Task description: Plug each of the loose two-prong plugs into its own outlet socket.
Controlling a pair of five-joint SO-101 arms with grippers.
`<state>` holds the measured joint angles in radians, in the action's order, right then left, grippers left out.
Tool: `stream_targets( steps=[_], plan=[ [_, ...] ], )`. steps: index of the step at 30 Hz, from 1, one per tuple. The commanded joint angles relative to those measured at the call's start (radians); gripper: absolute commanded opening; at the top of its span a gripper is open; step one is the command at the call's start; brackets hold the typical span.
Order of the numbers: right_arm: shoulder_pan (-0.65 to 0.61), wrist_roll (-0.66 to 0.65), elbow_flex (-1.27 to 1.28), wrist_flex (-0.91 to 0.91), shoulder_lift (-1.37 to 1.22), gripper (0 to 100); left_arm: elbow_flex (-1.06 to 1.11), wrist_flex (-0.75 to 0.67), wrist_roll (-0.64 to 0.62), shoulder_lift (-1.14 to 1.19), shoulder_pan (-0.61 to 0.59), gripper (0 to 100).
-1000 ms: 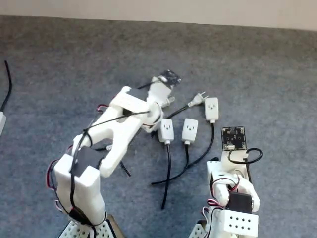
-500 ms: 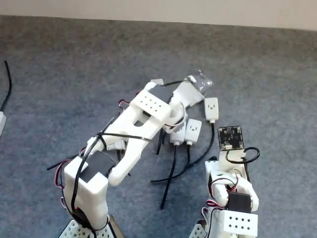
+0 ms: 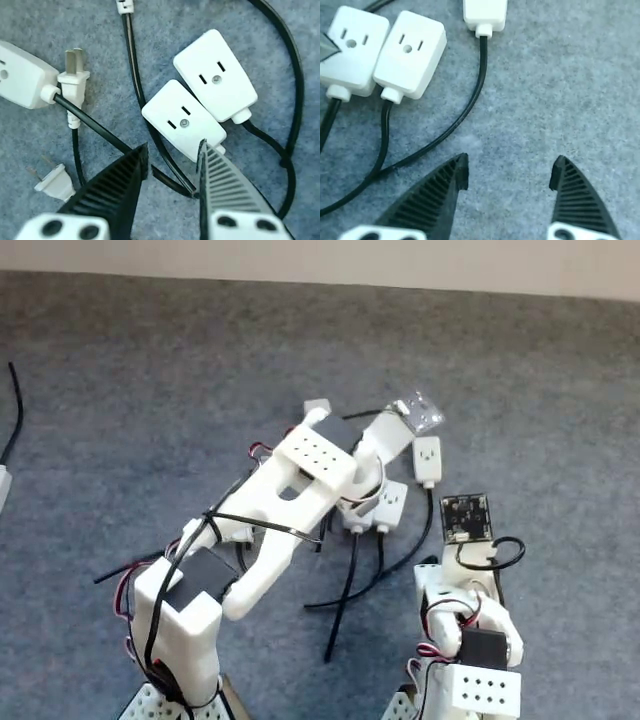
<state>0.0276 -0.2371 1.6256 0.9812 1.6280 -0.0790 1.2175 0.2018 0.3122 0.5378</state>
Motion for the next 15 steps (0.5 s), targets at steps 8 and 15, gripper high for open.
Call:
stream_targets(
  steps=[8,15],
  plan=[
    [-0.002,-0.012,-0.021,-0.022,0.013,26.3,0.027,-0.012,0.014,0.130,-0.114,18],
    [-0.002,-0.014,-0.021,-0.022,0.013,26.3,0.027,-0.005,0.109,0.163,-0.331,18]
  ],
)
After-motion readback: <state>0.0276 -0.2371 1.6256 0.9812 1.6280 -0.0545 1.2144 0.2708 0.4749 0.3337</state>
